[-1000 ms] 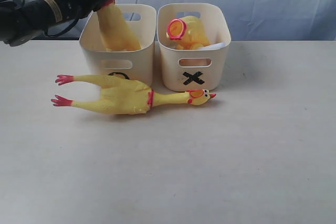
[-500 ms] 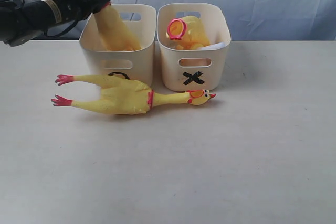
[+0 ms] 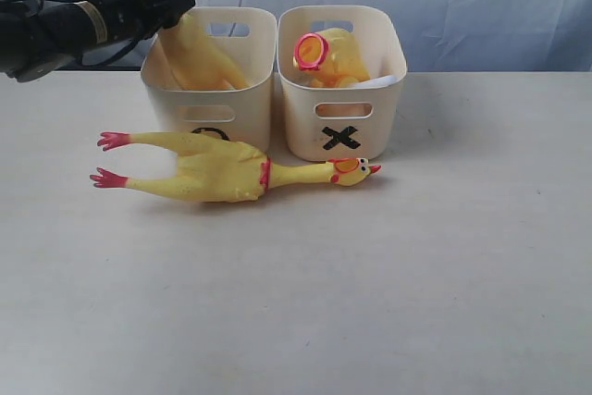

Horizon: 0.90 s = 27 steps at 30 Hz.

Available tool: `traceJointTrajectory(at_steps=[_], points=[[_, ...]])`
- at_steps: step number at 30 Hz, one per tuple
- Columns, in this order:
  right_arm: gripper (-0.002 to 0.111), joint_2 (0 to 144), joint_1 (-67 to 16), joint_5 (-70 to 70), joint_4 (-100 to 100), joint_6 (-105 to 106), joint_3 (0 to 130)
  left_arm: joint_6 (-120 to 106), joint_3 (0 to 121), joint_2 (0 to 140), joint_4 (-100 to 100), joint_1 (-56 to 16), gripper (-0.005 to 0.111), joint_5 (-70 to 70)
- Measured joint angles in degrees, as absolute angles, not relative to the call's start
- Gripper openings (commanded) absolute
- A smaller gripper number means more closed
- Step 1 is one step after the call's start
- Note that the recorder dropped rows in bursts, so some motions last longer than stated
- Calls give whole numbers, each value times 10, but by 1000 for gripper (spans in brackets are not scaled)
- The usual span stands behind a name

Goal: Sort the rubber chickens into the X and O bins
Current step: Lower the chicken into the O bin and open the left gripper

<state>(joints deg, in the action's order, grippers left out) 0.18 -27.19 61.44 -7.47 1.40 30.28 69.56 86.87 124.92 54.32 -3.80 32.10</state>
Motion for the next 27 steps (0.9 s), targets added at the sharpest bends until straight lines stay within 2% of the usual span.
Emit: traceJointTrajectory(at_steps=[6, 18, 27], points=[[0, 2, -272, 614, -75, 14, 303, 691, 883, 1243, 611, -41, 63, 252], [0, 2, -272, 614, -75, 14, 303, 705, 919, 1227, 790, -69, 63, 207], [0, 2, -272, 614, -75, 14, 303, 711, 921, 1223, 802, -91, 66, 123]])
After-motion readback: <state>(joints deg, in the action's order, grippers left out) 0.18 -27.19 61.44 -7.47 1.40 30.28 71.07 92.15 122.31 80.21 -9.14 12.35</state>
